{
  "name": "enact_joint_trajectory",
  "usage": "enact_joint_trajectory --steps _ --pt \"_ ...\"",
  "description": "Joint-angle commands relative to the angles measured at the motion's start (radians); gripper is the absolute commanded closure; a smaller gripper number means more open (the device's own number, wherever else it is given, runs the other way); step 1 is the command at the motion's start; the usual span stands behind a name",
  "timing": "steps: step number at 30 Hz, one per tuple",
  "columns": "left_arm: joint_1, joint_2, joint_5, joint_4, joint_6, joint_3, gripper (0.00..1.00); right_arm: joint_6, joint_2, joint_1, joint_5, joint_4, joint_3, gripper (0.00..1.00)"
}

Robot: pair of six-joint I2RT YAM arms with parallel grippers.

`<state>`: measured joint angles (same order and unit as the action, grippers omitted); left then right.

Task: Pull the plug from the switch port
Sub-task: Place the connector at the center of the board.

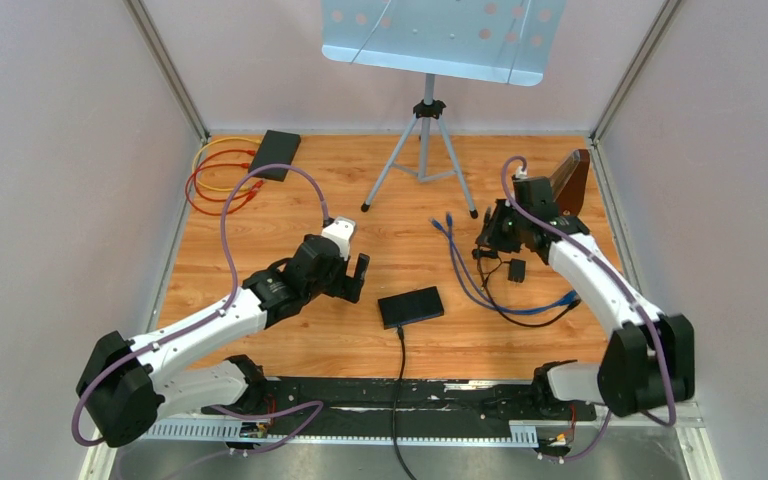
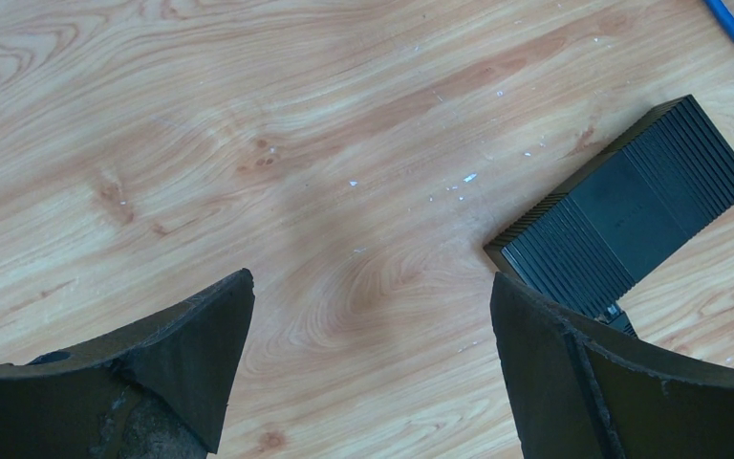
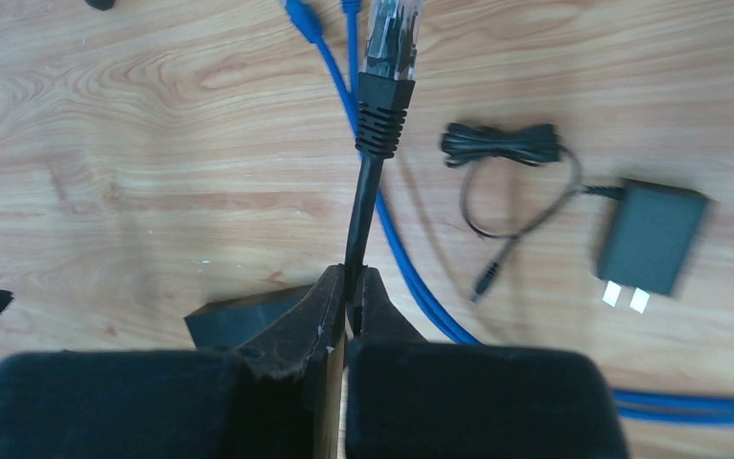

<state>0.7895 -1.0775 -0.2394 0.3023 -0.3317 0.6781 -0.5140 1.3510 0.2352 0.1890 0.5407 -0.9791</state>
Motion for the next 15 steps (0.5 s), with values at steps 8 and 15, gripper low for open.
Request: enact_joint_trajectory --steps 8,15 --pt "-0.004 -0.022 0.111 -0.058 0.078 0.035 0.0 -0.094 0.238 0.003 0.057 -0.194 -0.121 0.9" --pt "-0.004 -0.072 0.276 -0.076 0.192 0.073 0.0 -0.033 0.23 -0.003 0.122 -0.195 -0.076 0.58"
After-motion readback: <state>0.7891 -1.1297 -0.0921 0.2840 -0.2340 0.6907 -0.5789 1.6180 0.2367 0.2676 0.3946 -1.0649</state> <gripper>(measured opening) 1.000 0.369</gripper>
